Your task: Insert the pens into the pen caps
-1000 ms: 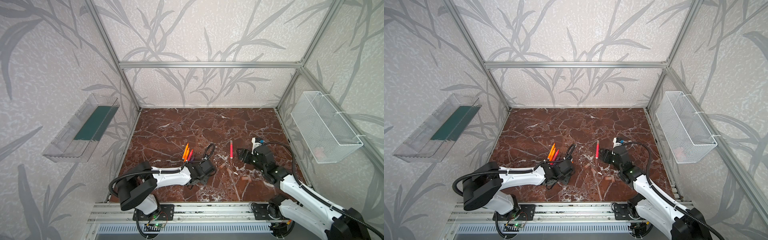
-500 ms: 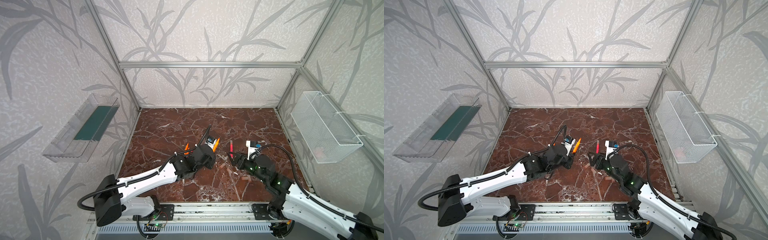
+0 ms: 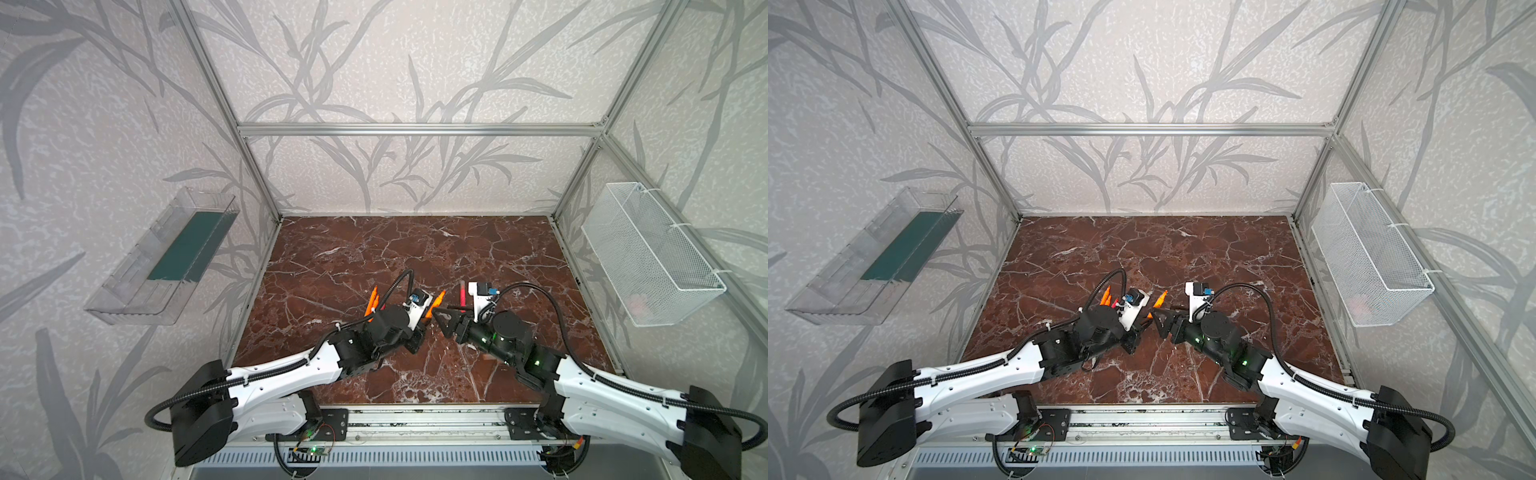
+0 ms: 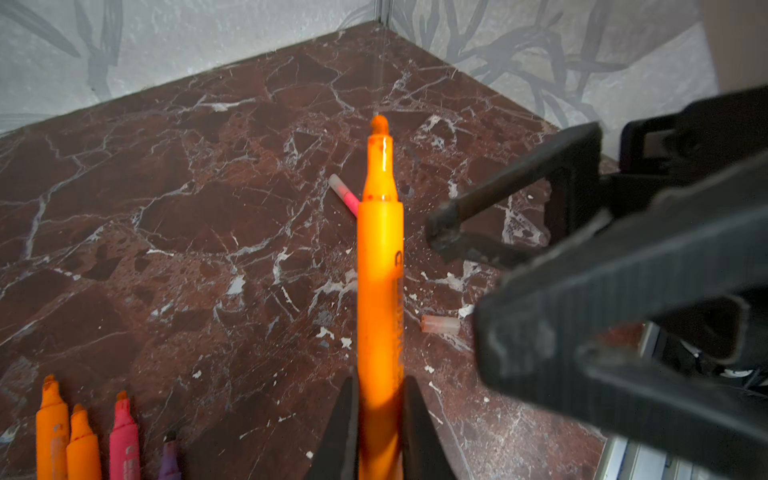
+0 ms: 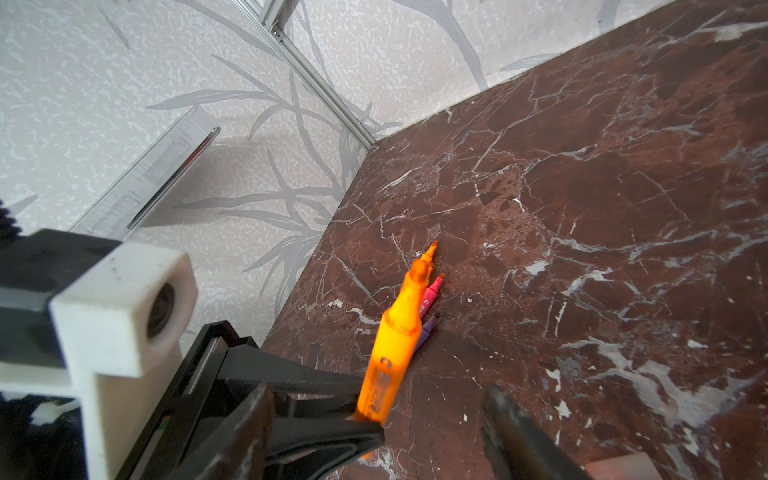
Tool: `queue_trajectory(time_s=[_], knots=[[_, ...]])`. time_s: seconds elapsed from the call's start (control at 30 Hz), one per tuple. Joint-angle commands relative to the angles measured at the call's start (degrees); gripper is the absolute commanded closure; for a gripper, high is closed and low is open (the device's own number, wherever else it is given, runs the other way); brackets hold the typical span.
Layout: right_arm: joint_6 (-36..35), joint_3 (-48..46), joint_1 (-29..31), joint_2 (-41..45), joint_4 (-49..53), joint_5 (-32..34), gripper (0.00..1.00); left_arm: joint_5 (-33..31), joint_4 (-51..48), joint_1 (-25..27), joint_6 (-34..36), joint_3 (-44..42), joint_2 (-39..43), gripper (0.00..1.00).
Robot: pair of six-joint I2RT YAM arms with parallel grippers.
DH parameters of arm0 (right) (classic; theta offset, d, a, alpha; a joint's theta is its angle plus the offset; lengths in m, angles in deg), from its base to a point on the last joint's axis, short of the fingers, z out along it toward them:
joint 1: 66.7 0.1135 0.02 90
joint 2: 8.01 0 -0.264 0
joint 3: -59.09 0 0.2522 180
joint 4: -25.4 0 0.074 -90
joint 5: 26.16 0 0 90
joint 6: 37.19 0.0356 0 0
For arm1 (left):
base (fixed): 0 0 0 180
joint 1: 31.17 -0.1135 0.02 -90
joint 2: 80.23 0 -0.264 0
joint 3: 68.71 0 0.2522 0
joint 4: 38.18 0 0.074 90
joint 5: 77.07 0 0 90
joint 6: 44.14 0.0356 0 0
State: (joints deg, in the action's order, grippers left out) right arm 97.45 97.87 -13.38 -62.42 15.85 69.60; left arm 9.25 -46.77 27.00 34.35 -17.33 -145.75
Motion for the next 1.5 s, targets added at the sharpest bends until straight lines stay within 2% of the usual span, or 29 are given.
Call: queue_trajectory(time_s=[0.0, 0.57, 0.77, 0.93, 1.2, 1.33, 1.47], knots=[[-0.70, 3.13, 0.64, -2.05, -3.50, 1.43, 0.28, 2.01, 2.72, -0.01, 1.34, -0.62, 1.38, 1.00], [-0.44, 5.21, 0.59, -6.62, -3.80, 5.19, 0.42, 4.21, 2.50, 0.01, 1.72, -0.54, 1.01, 1.00], [-1.31, 5.94, 0.63, -6.53, -3.11, 6.36, 0.54, 4.52, 1.96, 0.03, 2.04, -0.28, 0.48, 1.00], [-1.51, 5.37, 0.64, -4.96, -2.31, 7.40, 0.73, 3.97, 1.86, 0.00, 2.03, -0.27, 0.39, 1.00], [0.35, 5.00, 0.64, -6.14, -3.28, 6.73, 0.94, 3.88, 2.30, -0.05, 1.92, -0.45, 0.51, 1.00], [3.22, 3.42, 0.61, -6.92, -7.07, 5.81, 1.00, 3.84, 3.54, 0.07, 1.90, -0.88, 0.22, 0.79], [6.10, 1.58, 0.73, -8.34, -12.28, 4.89, 1.00, 3.79, 6.13, -0.01, 1.86, -1.97, 0.31, 0.68]])
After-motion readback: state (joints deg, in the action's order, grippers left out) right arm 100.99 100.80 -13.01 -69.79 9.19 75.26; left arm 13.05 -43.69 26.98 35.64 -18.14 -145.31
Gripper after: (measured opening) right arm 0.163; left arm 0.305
